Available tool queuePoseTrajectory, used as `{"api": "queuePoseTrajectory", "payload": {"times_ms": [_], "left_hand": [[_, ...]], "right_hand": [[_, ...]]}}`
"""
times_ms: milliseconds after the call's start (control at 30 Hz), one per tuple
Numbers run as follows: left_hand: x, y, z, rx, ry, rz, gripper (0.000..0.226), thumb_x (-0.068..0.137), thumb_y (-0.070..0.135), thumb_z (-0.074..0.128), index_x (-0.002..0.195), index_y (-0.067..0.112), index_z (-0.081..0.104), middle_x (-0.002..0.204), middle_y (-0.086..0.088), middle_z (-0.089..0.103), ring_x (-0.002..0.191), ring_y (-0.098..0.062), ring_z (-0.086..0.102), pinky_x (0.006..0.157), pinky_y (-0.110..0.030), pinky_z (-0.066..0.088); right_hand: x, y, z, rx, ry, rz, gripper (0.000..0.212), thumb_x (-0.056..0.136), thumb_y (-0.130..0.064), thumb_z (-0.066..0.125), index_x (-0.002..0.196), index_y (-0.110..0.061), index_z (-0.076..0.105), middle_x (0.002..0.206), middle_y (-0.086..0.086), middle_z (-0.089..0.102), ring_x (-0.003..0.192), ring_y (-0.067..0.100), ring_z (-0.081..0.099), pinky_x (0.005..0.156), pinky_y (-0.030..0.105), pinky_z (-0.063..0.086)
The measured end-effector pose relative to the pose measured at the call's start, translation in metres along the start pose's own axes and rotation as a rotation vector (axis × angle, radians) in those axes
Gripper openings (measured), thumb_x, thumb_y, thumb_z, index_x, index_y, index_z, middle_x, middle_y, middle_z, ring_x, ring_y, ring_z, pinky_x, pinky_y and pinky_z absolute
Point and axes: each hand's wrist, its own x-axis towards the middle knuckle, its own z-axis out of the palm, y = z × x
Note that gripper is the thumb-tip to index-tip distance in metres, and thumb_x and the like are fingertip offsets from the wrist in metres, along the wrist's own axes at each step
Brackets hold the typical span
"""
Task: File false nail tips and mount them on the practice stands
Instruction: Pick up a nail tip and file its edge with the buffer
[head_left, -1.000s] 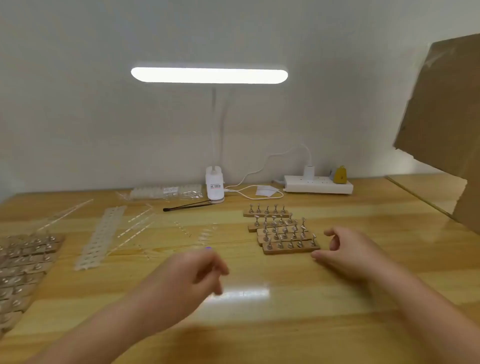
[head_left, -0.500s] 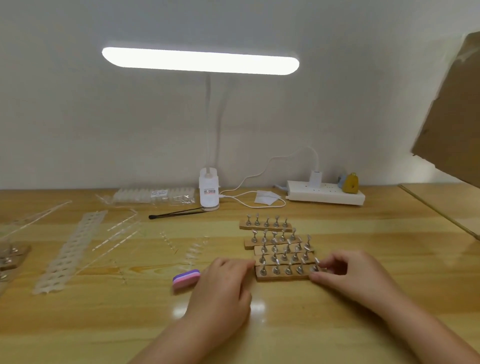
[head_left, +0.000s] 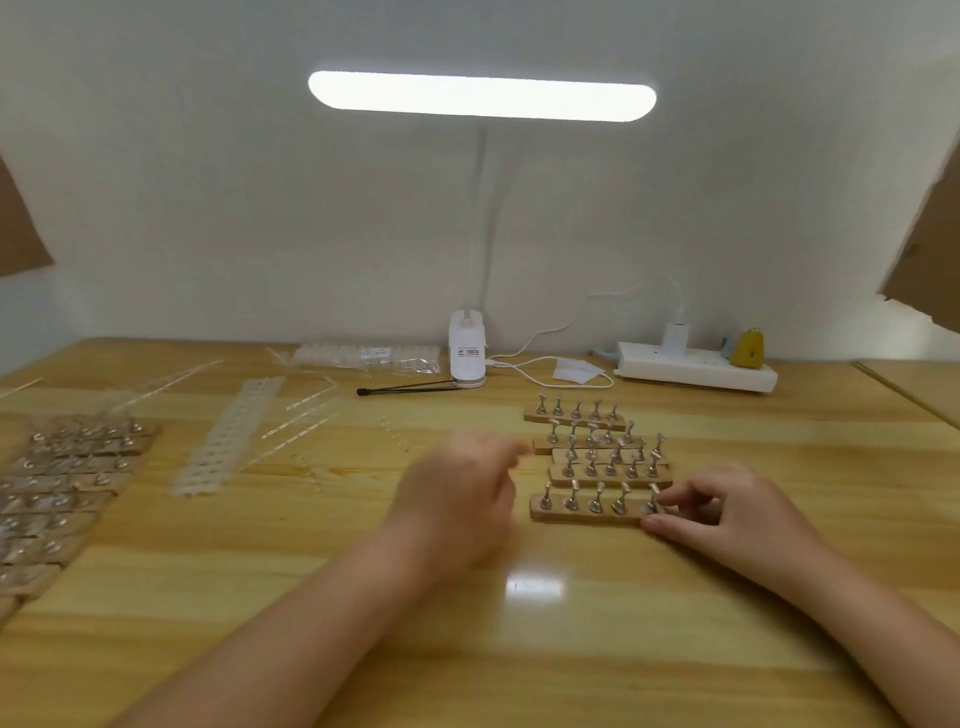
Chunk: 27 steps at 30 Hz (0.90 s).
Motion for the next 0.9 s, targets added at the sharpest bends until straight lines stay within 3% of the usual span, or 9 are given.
{"api": "queuePoseTrajectory", "payload": {"times_ms": [100,200,267,333,400,533,633,767,900], "left_hand": [[0.02,-0.05,-0.041,0.0,0.251,-0.351,0.024,0.09,0.011,0.05,0.106,0.021,0.064,0.099,-0.004,0.068,0.089,-0.026,0.061,0.07,-0.037,0.052],[0.018,-0.121,-0.074,0.418,0.041,-0.775,0.029,0.091,0.021,0.046,0.118,0.014,0.056,0.115,-0.015,0.063,0.102,-0.036,0.057,0.079,-0.039,0.048],[0.003,-0.154,-0.082,0.545,-0.163,-0.915,0.04,0.093,0.029,0.044,0.131,0.016,0.049,0.124,-0.016,0.059,0.111,-0.038,0.054,0.088,-0.04,0.046],[-0.009,-0.172,-0.081,0.57,-0.269,-0.923,0.048,0.093,0.037,0.042,0.14,0.029,0.041,0.131,-0.01,0.057,0.114,-0.035,0.054,0.089,-0.037,0.045],[-0.013,-0.179,-0.079,0.594,-0.281,-0.91,0.047,0.092,0.041,0.047,0.138,0.031,0.046,0.13,-0.006,0.059,0.113,-0.032,0.056,0.088,-0.035,0.046],[-0.013,-0.191,-0.082,0.639,-0.176,-0.948,0.031,0.092,0.037,0.05,0.109,0.016,0.066,0.112,-0.012,0.066,0.105,-0.031,0.06,0.086,-0.033,0.046],[-0.019,-0.2,-0.084,0.619,-0.13,-0.944,0.028,0.092,0.037,0.052,0.105,0.015,0.066,0.11,-0.013,0.066,0.103,-0.031,0.059,0.089,-0.035,0.047],[-0.022,-0.211,-0.085,0.545,-0.048,-0.981,0.025,0.083,0.038,0.065,0.09,0.015,0.065,0.094,-0.012,0.067,0.092,-0.032,0.061,0.078,-0.036,0.051],[-0.021,-0.221,-0.086,0.485,0.052,-1.038,0.04,0.071,0.045,0.072,0.085,0.009,0.06,0.084,-0.015,0.064,0.083,-0.034,0.062,0.076,-0.04,0.054]], "right_hand": [[-0.001,0.001,-0.001,-0.023,0.026,-0.051,0.041,0.054,-0.077,0.058,0.071,-0.041,0.068,0.065,-0.015,0.061,0.079,0.001,0.054,0.069,0.034,0.051],[-0.002,0.001,0.002,-0.007,0.053,-0.07,0.039,0.056,-0.077,0.058,0.07,-0.042,0.067,0.064,-0.015,0.061,0.078,0.002,0.054,0.068,0.033,0.05],[-0.003,0.0,0.003,-0.007,0.069,-0.09,0.038,0.057,-0.077,0.058,0.067,-0.041,0.064,0.063,-0.016,0.06,0.078,0.002,0.054,0.067,0.033,0.05],[-0.003,0.0,0.002,-0.014,0.078,-0.098,0.038,0.058,-0.077,0.058,0.067,-0.041,0.064,0.062,-0.015,0.06,0.078,0.003,0.054,0.067,0.033,0.049],[-0.004,-0.002,0.001,-0.025,0.074,-0.091,0.034,0.06,-0.072,0.063,0.068,-0.04,0.065,0.063,-0.015,0.061,0.08,0.002,0.053,0.068,0.033,0.049],[-0.004,-0.005,0.001,-0.054,0.059,-0.102,0.021,0.067,-0.058,0.072,0.074,-0.039,0.067,0.066,-0.015,0.061,0.084,0.001,0.051,0.074,0.033,0.047],[-0.004,-0.006,0.001,-0.085,0.054,-0.122,0.019,0.071,-0.055,0.072,0.08,-0.039,0.068,0.068,-0.018,0.061,0.087,-0.001,0.049,0.076,0.03,0.041],[-0.004,-0.007,0.0,-0.136,0.054,-0.124,0.019,0.075,-0.055,0.069,0.086,-0.039,0.067,0.07,-0.02,0.059,0.086,-0.001,0.046,0.078,0.028,0.033],[-0.004,-0.011,0.002,-0.24,0.083,-0.095,0.028,0.074,-0.065,0.064,0.086,-0.039,0.067,0.072,-0.02,0.059,0.09,0.004,0.048,0.082,0.029,0.03]]}}
